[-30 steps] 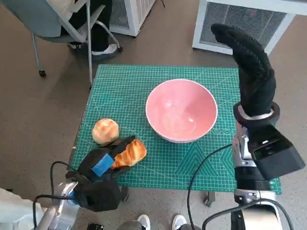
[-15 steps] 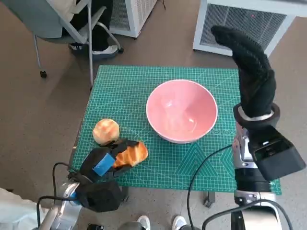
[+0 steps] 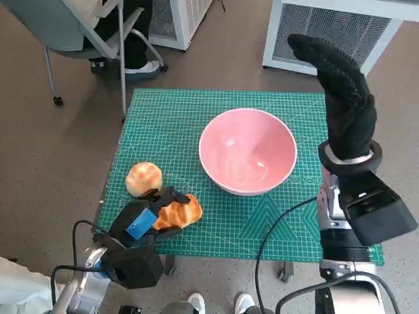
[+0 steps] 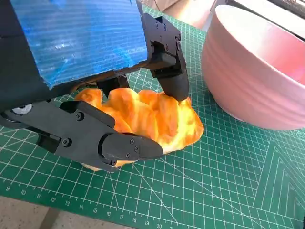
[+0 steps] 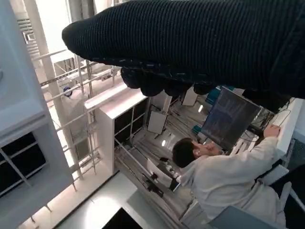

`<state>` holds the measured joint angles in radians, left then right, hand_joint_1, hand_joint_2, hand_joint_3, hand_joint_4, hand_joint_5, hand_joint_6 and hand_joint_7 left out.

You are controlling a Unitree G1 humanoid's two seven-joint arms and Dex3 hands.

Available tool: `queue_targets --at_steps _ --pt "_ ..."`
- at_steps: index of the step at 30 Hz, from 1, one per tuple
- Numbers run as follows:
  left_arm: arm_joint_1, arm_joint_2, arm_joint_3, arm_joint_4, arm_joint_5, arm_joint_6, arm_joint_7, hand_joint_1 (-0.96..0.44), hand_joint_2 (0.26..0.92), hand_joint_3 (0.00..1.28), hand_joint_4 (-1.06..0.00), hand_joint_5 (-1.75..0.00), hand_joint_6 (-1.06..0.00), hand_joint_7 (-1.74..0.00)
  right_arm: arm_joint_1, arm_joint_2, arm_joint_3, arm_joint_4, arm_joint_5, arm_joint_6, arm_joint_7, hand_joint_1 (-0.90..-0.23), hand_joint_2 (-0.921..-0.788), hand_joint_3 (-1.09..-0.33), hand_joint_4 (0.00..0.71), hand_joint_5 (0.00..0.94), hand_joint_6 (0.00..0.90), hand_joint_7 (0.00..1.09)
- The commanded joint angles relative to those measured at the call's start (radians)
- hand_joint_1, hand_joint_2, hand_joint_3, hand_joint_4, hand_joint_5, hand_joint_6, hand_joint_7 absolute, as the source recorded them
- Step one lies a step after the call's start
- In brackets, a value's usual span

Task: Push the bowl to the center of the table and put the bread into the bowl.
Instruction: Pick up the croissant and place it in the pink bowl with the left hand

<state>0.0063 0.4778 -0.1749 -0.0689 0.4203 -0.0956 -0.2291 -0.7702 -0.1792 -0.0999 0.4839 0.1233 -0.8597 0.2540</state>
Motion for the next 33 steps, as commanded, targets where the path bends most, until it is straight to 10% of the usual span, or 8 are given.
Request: queue_targets --at_steps 1,16,33 --pt "0.01 0.007 0.025 -0.075 -0.024 0.02 -0.028 0.01 0.921 0.24 -0.51 -1.48 -0.43 -1.25 0.024 0.0 0.0 0.005 0.013 0.006 0.009 -0.588 -0.921 -0.723 0.284 0.001 0.041 0.66" --pt "-0.135 -0.1 0.114 -0.275 -0.042 0.028 0.06 0.01 0.92 0.13 -0.61 -1.33 -0.56 -1.16 0.025 -0.002 -0.003 0.005 0.032 0.015 0.013 -0.578 -0.921 -0.727 0.285 0.001 0.033 0.65" --pt "-0.551 -0.204 0.072 -0.164 0.004 -0.012 0.156 0.0 0.87 0.03 -0.84 -1.02 -0.78 -1.0 0.026 0.006 -0.006 0.002 0.041 0.02 0.007 -0.581 -0.921 -0.713 0.283 0.0 0.035 0.65"
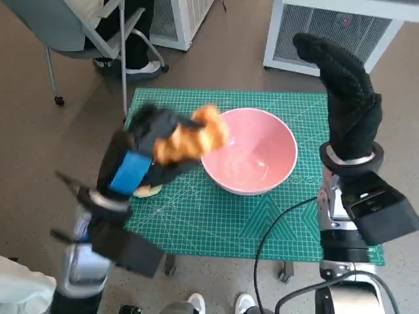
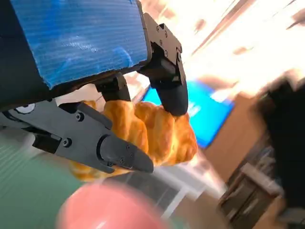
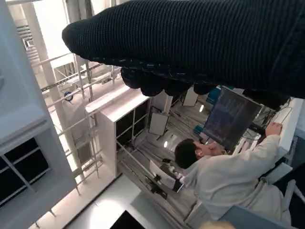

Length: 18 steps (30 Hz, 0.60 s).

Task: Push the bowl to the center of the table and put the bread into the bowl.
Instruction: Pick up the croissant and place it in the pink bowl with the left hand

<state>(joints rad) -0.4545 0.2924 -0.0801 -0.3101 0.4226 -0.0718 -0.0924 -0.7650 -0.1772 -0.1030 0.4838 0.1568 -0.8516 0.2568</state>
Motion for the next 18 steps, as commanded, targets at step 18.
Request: queue_targets --at_steps 18 --pt "-0.466 -0.047 -0.173 0.679 0.033 -0.185 -0.031 0.0 0.906 0.02 -0.79 -1.05 -0.69 -1.11 0.031 -0.009 -0.02 -0.025 -0.029 0.004 -0.025 -0.596 -0.921 -0.714 0.288 0.003 0.027 0.65"
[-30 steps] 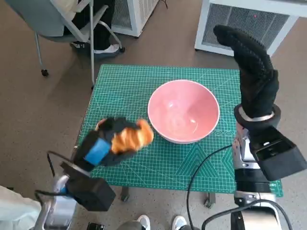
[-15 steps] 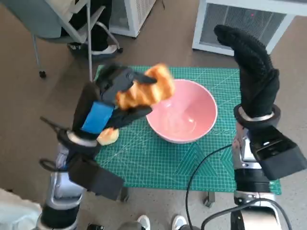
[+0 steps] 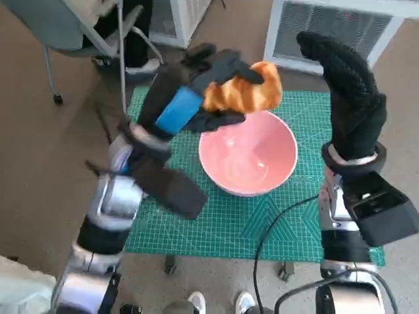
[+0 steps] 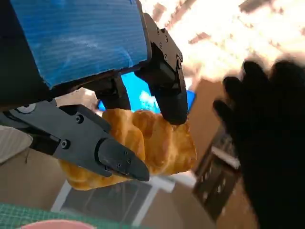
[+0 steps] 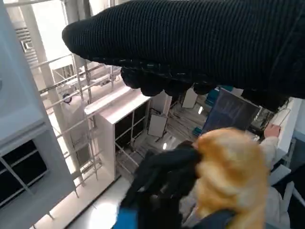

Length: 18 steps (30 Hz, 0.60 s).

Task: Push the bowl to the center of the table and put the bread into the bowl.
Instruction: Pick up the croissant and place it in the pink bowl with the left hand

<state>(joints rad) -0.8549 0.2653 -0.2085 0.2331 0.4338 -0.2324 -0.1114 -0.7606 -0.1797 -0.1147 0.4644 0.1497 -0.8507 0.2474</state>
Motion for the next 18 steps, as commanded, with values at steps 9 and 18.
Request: queue_targets --at_steps 9,18 --pt "-0.144 -0.047 -0.106 0.354 0.034 -0.057 -0.037 0.0 0.92 0.04 -0.75 -1.07 -0.62 -1.2 0.036 -0.01 -0.012 -0.013 -0.035 -0.006 -0.027 -0.596 -0.921 -0.715 0.289 0.003 0.025 0.64" --pt "-0.194 -0.053 -0.154 0.485 0.055 -0.066 -0.078 0.0 0.921 0.12 -0.66 -1.15 -0.54 -1.29 0.043 -0.012 -0.015 -0.022 -0.045 -0.006 -0.036 -0.601 -0.921 -0.714 0.29 0.003 0.026 0.64"
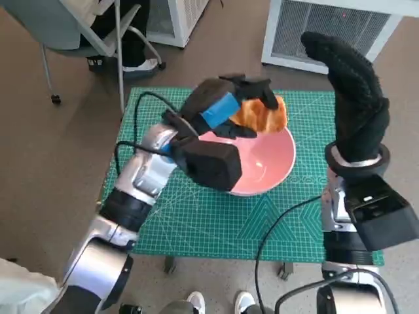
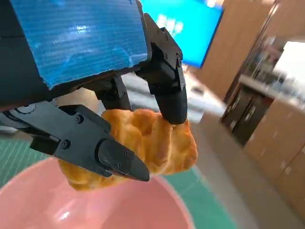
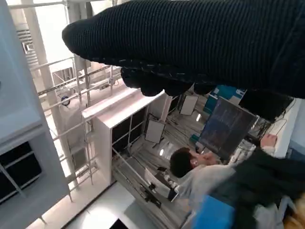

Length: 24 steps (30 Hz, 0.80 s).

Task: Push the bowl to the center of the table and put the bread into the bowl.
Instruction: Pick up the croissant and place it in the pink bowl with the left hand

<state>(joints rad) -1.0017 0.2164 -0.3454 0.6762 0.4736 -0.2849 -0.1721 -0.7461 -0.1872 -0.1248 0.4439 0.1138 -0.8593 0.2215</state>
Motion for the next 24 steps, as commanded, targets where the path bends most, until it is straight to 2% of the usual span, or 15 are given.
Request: queue_targets --at_steps 1,4,5,6,7,8,9,10,11,15,18,23,24 --pt "-0.051 -0.005 -0.02 0.052 0.015 -0.013 -0.022 0.0 0.921 0.15 -0.62 -1.2 -0.51 -1.32 0.029 -0.004 -0.004 -0.002 -0.01 0.003 -0.011 -0.601 -0.921 -0.714 0.29 0.003 0.026 0.64" --pt "-0.071 -0.007 -0.032 0.1 0.007 -0.013 -0.065 0.0 0.921 0.24 -0.5 -1.32 -0.43 -1.41 0.03 -0.005 -0.004 -0.004 -0.009 0.004 -0.013 -0.601 -0.921 -0.714 0.29 0.003 0.026 0.64" --pt "-0.076 -0.007 -0.034 0.112 0.003 -0.016 -0.079 -0.07 0.921 0.27 -0.45 -1.2 -0.4 -1.45 0.03 -0.005 -0.004 -0.005 -0.008 0.004 -0.013 -0.602 -0.921 -0.714 0.29 0.003 0.026 0.64" --pt "-0.082 -0.003 -0.036 0.126 -0.006 -0.022 -0.111 -0.16 0.921 0.32 -0.44 -0.91 -0.37 -1.51 0.03 -0.004 -0.004 -0.006 -0.007 0.005 -0.012 -0.602 -0.921 -0.714 0.29 0.003 0.027 0.64" --pt "-0.086 0.0 -0.037 0.136 -0.013 -0.028 -0.134 -0.12 0.921 0.29 -0.4 -0.61 -0.31 -1.17 0.031 -0.004 -0.004 -0.007 -0.006 0.005 -0.012 -0.602 -0.921 -0.714 0.29 0.003 0.027 0.64" --pt "-0.091 0.007 -0.04 0.142 -0.019 -0.035 -0.166 -0.1 0.921 0.26 -0.38 -0.4 -0.32 -0.85 0.031 -0.004 -0.003 -0.008 -0.006 0.006 -0.012 -0.602 -0.921 -0.714 0.29 0.002 0.027 0.64" --pt "-0.094 0.012 -0.041 0.147 -0.023 -0.04 -0.187 -0.12 0.921 0.23 -0.32 -0.26 -0.31 -0.61 0.031 -0.004 -0.003 -0.008 -0.006 0.006 -0.012 -0.603 -0.921 -0.714 0.29 0.002 0.027 0.64" --pt "-0.1 0.018 -0.044 0.151 -0.025 -0.044 -0.214 -0.12 0.921 0.22 -0.31 -0.2 -0.3 -0.52 0.031 -0.004 -0.003 -0.009 -0.006 0.007 -0.012 -0.603 -0.921 -0.714 0.29 0.002 0.027 0.64" --pt "-0.104 0.028 -0.048 0.148 -0.026 -0.042 -0.248 -0.17 0.921 0.2 -0.24 -0.13 -0.27 -0.38 0.031 -0.004 -0.003 -0.009 -0.006 0.007 -0.012 -0.603 -0.921 -0.714 0.29 0.002 0.026 0.64" --pt "-0.107 0.049 -0.046 0.133 -0.026 -0.043 -0.308 -0.36 0.921 0.17 -0.08 -0.03 -0.18 -0.15 0.03 -0.003 -0.003 -0.009 -0.004 0.01 -0.012 -0.603 -0.921 -0.714 0.29 0.002 0.027 0.64" --pt "-0.095 0.06 -0.034 0.105 -0.029 -0.047 -0.314 -0.42 0.921 0.17 -0.03 -0.01 -0.16 -0.1 0.031 -0.003 -0.002 -0.012 -0.001 0.011 -0.01 -0.603 -0.921 -0.714 0.29 0.002 0.027 0.64" --pt "-0.061 0.081 -0.004 0.052 -0.053 -0.066 -0.302 -0.46 0.921 0.16 -0.01 0.0 -0.16 -0.07 0.032 0.0 -0.001 -0.013 -0.004 0.012 -0.012 -0.603 -0.921 -0.714 0.29 0.002 0.027 0.64" --pt "-0.033 0.107 0.021 -0.001 -0.079 -0.08 -0.312 -0.46 0.921 0.16 -0.01 0.0 -0.16 -0.07 0.033 0.001 -0.001 -0.015 -0.006 0.012 -0.014 -0.603 -0.921 -0.714 0.29 0.002 0.027 0.64"
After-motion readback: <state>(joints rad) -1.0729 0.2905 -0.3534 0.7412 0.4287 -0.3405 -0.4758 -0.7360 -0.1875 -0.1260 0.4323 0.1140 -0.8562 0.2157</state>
